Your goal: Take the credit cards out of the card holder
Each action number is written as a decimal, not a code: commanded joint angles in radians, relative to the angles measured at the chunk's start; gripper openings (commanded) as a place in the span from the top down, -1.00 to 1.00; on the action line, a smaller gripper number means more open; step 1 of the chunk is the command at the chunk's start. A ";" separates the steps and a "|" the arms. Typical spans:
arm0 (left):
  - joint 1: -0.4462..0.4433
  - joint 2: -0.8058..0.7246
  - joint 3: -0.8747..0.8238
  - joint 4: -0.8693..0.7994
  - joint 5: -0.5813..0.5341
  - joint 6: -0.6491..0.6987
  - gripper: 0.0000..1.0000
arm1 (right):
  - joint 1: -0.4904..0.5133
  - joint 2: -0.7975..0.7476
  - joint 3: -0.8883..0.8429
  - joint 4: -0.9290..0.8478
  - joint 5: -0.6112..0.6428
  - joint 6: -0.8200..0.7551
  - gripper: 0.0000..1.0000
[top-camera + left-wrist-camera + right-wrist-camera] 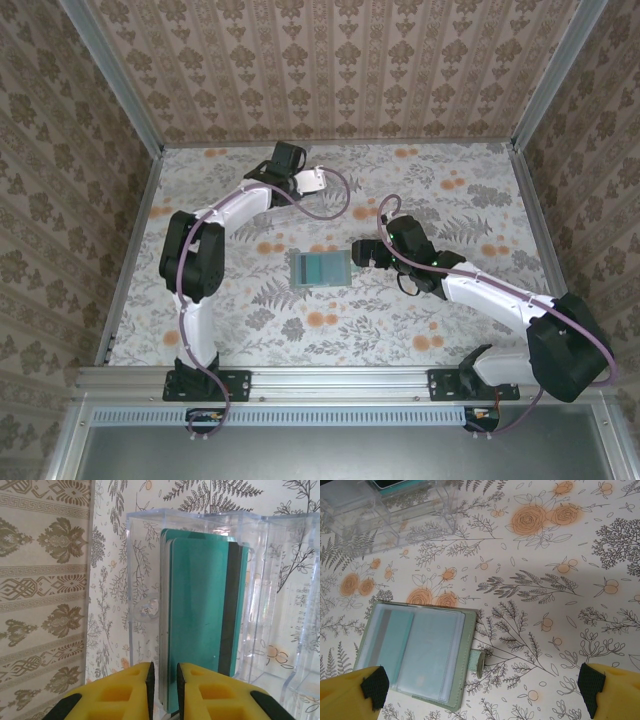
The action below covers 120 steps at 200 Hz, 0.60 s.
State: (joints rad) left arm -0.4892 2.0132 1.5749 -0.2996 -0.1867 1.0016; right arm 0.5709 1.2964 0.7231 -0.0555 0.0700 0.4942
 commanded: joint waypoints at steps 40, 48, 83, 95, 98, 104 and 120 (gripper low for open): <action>-0.009 -0.222 -0.076 -0.001 0.067 -0.185 0.48 | -0.006 0.013 0.001 0.016 -0.054 -0.010 -1.00; -0.009 -0.257 -0.095 -0.004 0.075 -0.235 0.39 | -0.006 0.015 0.001 0.017 -0.059 -0.014 -1.00; -0.008 -0.424 -0.198 -0.012 0.077 -0.502 0.32 | 0.007 0.018 -0.006 0.046 -0.086 -0.033 -1.00; -0.003 -0.491 -0.244 -0.011 0.079 -0.610 0.29 | 0.013 0.025 -0.005 0.054 -0.094 -0.040 -1.00; -0.002 -0.507 -0.257 -0.010 0.078 -0.637 0.27 | 0.016 0.026 -0.005 0.055 -0.096 -0.041 -1.00; 0.002 -0.535 -0.280 -0.010 0.074 -0.692 0.23 | 0.020 0.030 -0.002 0.056 -0.099 -0.043 -1.00; 0.020 -0.621 -0.334 -0.020 0.066 -0.843 0.12 | 0.039 0.041 0.013 0.047 -0.098 -0.052 -1.00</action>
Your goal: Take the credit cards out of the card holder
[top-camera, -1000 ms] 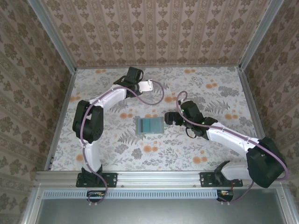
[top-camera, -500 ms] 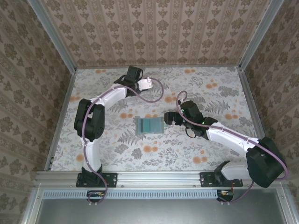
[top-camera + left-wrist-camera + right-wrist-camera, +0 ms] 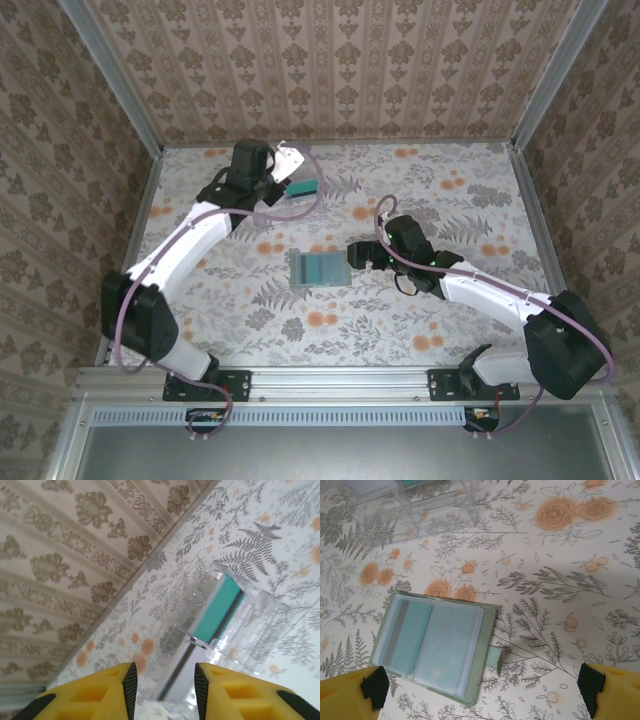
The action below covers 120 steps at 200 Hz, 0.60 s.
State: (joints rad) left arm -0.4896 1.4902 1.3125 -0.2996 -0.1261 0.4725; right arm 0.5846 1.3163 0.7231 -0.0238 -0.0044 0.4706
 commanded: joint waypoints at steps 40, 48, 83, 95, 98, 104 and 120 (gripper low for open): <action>0.120 -0.313 -0.246 -0.037 0.119 -0.677 -1.00 | 0.077 0.058 0.056 -0.001 -0.047 -0.043 -0.67; 0.127 -0.356 -0.290 -0.031 0.123 -0.745 -1.00 | 0.087 0.067 0.067 -0.007 -0.054 -0.042 -0.56; 0.134 -0.471 -0.450 -0.009 0.178 -0.951 -0.96 | 0.119 0.167 0.103 -0.021 -0.084 -0.024 -0.06; 0.132 -0.493 -0.510 0.009 0.209 -1.018 -0.85 | 0.124 0.196 0.115 -0.023 -0.093 -0.018 0.21; 0.132 -0.496 -0.525 0.015 0.217 -1.035 -0.83 | 0.125 0.204 0.120 -0.026 -0.094 -0.017 0.26; 0.131 -0.497 -0.554 0.030 0.238 -1.064 -0.78 | 0.127 0.220 0.129 -0.032 -0.095 -0.014 0.40; 0.119 -0.491 -0.622 0.070 0.287 -1.121 -0.65 | 0.129 0.262 0.155 -0.048 -0.097 -0.011 0.49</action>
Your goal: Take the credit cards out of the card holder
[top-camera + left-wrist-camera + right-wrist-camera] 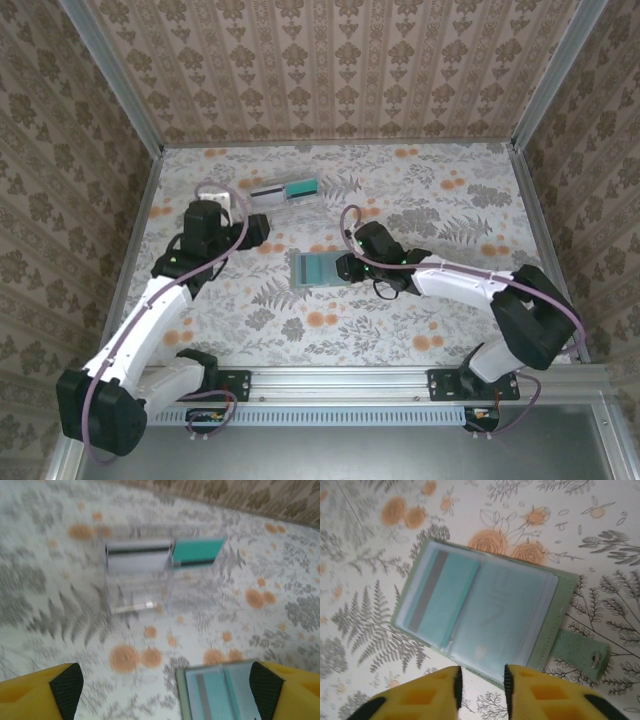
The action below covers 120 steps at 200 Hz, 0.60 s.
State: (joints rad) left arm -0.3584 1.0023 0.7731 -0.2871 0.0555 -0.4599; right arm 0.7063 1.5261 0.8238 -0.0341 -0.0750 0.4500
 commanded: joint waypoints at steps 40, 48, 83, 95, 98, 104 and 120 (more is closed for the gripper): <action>-0.091 0.078 -0.159 0.136 0.141 -0.223 -0.17 | 0.007 0.143 0.096 -0.059 -0.017 0.027 0.62; -0.114 0.103 -0.163 0.150 0.141 -0.227 -0.08 | 0.006 0.155 0.102 -0.062 -0.012 0.030 0.64; -0.183 0.221 -0.167 0.214 0.147 -0.230 0.16 | 0.004 0.210 0.131 -0.092 0.016 0.037 0.67; -0.194 0.267 -0.162 0.232 0.156 -0.228 0.32 | 0.002 0.227 0.140 -0.098 0.021 0.039 0.67; -0.197 0.279 -0.162 0.235 0.159 -0.229 0.35 | 0.001 0.229 0.143 -0.101 0.023 0.039 0.67; -0.202 0.298 -0.160 0.241 0.162 -0.229 0.39 | 0.000 0.236 0.147 -0.107 0.026 0.041 0.67; -0.211 0.348 -0.161 0.259 0.166 -0.230 0.55 | -0.004 0.245 0.151 -0.114 0.033 0.045 0.58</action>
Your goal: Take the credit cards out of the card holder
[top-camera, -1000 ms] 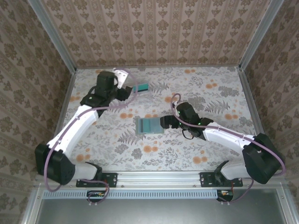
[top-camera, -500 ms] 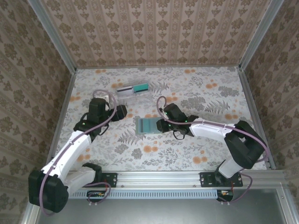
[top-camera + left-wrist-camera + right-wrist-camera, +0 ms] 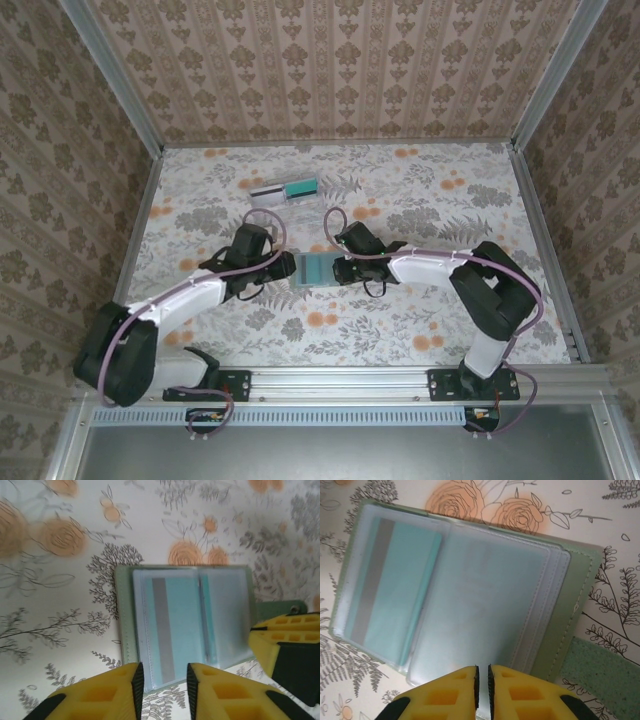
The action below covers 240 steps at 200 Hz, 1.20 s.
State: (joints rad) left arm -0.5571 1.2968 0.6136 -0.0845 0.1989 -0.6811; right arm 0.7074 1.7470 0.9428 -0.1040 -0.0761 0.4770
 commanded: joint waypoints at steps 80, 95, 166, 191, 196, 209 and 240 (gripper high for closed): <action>-0.035 0.201 -0.017 0.072 0.025 -0.031 0.88 | -0.013 0.058 0.044 -0.037 0.009 0.033 0.42; -0.036 0.216 -0.024 0.086 0.033 -0.037 0.89 | -0.012 0.063 0.044 -0.027 -0.011 0.040 0.40; -0.046 0.231 -0.028 0.099 0.039 -0.043 0.88 | -0.010 0.040 0.050 0.042 -0.132 0.093 0.27; -0.045 0.231 -0.029 0.100 0.042 -0.042 0.88 | -0.010 0.052 0.058 0.067 -0.167 0.109 0.25; -0.046 0.233 -0.029 0.101 0.043 -0.042 0.88 | -0.010 0.054 0.059 0.071 -0.172 0.113 0.25; -0.046 0.232 -0.030 0.101 0.047 -0.041 0.88 | -0.009 0.060 0.061 0.083 -0.188 0.124 0.24; -0.046 0.235 -0.029 0.101 0.051 -0.041 0.88 | -0.009 0.051 0.057 0.113 -0.221 0.151 0.22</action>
State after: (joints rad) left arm -0.5896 1.5043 0.6033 0.0174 0.2241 -0.7120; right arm 0.6987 1.7931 0.9821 -0.0307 -0.2413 0.5877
